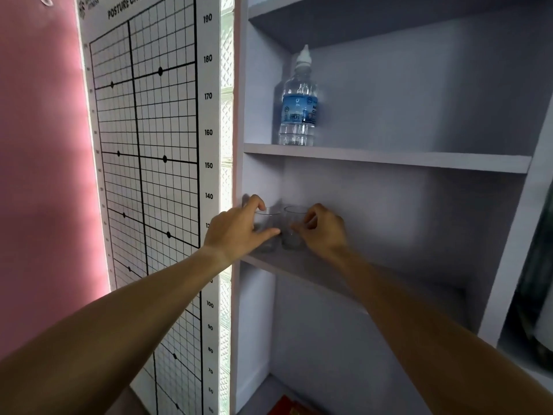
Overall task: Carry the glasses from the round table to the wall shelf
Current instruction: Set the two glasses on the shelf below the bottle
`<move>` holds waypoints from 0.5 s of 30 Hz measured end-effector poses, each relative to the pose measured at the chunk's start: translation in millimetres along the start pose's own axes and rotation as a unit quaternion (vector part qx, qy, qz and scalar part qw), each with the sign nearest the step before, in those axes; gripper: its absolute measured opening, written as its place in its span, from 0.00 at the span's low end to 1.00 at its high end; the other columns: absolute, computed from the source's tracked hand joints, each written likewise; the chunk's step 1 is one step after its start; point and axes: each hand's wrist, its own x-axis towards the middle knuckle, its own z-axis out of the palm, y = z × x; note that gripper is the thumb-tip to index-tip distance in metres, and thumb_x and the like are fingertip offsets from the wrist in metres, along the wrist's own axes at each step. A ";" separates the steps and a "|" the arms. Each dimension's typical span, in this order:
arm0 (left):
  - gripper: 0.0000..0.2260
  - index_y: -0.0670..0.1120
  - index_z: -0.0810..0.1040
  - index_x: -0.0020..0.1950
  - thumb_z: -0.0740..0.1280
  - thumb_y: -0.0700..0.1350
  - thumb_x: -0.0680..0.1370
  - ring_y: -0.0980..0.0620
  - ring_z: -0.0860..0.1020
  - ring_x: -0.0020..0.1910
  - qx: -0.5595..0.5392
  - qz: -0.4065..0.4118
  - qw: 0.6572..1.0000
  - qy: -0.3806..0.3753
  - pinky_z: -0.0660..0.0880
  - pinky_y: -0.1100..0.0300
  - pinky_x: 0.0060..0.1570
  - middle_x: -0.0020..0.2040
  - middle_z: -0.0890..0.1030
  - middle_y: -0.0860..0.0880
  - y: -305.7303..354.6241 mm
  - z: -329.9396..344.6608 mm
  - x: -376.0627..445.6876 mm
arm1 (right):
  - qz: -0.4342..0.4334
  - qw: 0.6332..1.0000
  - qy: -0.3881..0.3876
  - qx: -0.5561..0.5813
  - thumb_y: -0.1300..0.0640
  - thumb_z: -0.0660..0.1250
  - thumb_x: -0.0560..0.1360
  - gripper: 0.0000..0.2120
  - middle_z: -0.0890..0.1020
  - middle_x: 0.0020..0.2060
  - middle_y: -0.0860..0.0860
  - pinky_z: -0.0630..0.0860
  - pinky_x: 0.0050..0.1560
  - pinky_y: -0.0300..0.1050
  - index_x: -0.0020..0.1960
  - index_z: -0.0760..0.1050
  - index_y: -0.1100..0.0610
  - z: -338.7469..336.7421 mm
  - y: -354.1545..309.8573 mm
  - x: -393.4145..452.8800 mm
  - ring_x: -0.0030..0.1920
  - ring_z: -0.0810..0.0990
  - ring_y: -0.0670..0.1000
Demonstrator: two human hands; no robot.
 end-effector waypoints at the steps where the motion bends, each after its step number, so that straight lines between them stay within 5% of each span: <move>1: 0.23 0.52 0.69 0.57 0.68 0.66 0.73 0.46 0.82 0.35 -0.001 0.000 1.000 0.002 0.79 0.54 0.38 0.36 0.72 0.57 0.1 0.1 0.1 | -0.004 1.000 -0.001 -0.007 0.51 0.75 0.71 0.11 0.81 0.37 0.50 0.69 0.40 0.39 0.43 0.75 0.54 2.7 0.3 2.3 0.41 0.80 0.52; 5: 0.23 0.51 0.69 0.58 0.69 0.65 0.73 0.48 0.82 0.36 0.005 0.003 1.000 0.010 0.72 0.59 0.36 0.37 0.73 0.58 0.2 0.3 1.6 | -0.017 1.000 -0.006 -0.016 0.59 0.71 0.73 0.01 0.86 0.42 0.52 0.76 0.47 0.41 0.44 0.79 0.55 12.5 0.8 9.4 0.47 0.84 0.54; 15: 0.23 0.52 0.69 0.58 0.68 0.66 0.74 0.47 0.82 0.36 0.037 -0.003 0.999 0.023 0.69 0.60 0.37 0.35 0.71 0.58 3.9 2.6 2.8 | -0.020 0.998 -0.056 -0.021 0.66 0.63 0.72 0.12 0.85 0.44 0.53 0.76 0.50 0.42 0.51 0.80 0.55 16.7 2.3 16.3 0.49 0.82 0.55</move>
